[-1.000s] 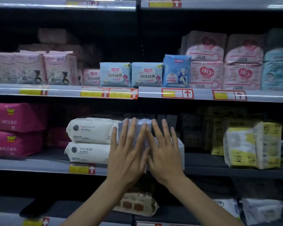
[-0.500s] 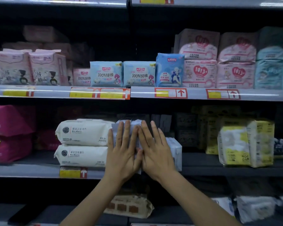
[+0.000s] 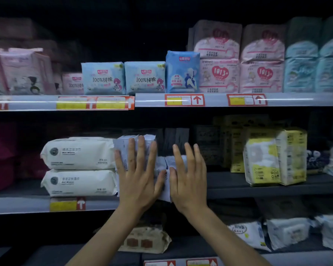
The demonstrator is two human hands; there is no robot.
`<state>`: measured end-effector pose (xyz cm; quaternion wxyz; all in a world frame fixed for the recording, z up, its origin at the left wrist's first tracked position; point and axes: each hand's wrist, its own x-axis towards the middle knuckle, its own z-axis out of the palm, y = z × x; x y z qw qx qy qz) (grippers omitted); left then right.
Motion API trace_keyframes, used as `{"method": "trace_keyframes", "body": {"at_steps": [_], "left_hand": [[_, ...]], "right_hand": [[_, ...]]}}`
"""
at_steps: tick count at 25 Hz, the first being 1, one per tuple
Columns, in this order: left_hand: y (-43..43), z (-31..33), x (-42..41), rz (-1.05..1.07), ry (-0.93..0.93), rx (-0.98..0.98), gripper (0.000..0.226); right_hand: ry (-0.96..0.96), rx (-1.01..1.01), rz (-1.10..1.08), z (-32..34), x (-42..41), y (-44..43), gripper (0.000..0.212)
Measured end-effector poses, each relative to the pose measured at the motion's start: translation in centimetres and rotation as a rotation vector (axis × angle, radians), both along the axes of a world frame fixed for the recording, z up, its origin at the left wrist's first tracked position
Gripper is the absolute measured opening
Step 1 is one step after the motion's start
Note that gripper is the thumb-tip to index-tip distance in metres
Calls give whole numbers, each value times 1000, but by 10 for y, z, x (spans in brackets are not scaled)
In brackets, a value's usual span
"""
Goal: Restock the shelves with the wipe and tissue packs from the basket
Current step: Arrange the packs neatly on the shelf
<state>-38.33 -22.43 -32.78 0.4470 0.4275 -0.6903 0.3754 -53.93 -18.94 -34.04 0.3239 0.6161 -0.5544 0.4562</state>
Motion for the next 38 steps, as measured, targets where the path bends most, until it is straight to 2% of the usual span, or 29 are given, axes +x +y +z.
{"method": "trace_keyframes", "body": {"at_steps": [3,6,10,12,15,17,23,28,30,33,36,38], "left_hand": [[-21,-9,-4,-2,11,-79,73],[-24,-6,-6,11,20,-72,72],[2,-4,-4,19,19,33,73],[20,-7,-5,52,8,90,75],[49,-23,-8,93,-65,180,78],[68,-27,-13,91,-96,222,77],[120,-10,-67,-156,-151,124,78],[142,1,-134,-321,-206,128,72],[145,1,-162,-362,-204,219,70],[136,7,-201,-373,-120,473,68],[109,22,-244,-473,116,740,71],[85,35,-273,-461,282,893,79]], "right_hand": [[-34,-51,-32,-11,8,-23,55],[-34,-49,-32,-9,7,-30,55],[-80,127,1,-3,9,3,62],[-140,222,82,-8,3,26,73],[-134,337,142,-23,-15,71,88],[-124,390,132,-26,-32,91,87],[-215,411,61,-12,-96,128,79],[-429,373,15,-3,-161,149,75],[-533,344,14,0,-189,154,73],[-646,302,-17,5,-231,152,74],[-714,270,-58,12,-270,139,82],[-732,265,-87,25,-291,127,90]]}}
